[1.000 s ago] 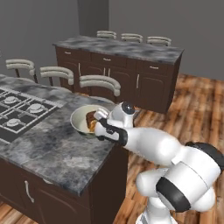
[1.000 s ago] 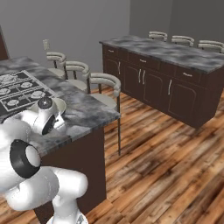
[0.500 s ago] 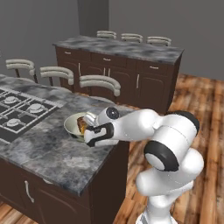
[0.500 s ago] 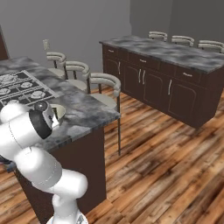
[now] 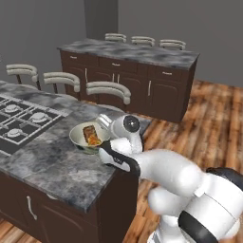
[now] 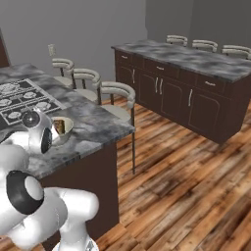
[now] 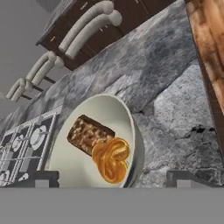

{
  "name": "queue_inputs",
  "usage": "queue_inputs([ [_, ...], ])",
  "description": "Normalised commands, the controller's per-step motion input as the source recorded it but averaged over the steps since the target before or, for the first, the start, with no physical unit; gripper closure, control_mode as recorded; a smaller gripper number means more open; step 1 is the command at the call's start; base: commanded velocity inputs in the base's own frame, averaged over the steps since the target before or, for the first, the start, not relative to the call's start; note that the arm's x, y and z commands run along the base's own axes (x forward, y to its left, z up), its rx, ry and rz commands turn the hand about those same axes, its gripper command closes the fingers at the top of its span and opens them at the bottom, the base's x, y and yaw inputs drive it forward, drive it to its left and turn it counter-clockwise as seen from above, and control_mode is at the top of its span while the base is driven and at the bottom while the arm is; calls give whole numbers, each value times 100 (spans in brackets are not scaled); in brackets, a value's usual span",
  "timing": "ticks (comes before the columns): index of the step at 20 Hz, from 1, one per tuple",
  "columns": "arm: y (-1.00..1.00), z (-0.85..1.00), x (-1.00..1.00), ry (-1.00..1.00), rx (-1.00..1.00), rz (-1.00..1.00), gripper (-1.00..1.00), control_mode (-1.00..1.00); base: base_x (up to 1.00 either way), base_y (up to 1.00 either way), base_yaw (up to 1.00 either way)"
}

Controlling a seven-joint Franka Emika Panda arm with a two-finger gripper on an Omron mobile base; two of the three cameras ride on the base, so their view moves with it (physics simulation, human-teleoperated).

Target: Pick up the heated bread from the toaster oven and place it in the bowl. Then move the bread bowl to the dining counter.

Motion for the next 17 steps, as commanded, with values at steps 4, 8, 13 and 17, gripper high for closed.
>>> queue_inputs([
  [4, -99, 100, -99, -17, 7, -5, -100, -100, 0, 0, 0],
  [8, -100, 100, -100, -14, 15, -1, -100, -100, 0, 0, 0],
  [13, -100, 94, -100, -8, 20, 0, -100, -100, 0, 0, 0],
  [17, -84, 89, -86, -10, 21, 0, -100, -100, 0, 0, 0],
])
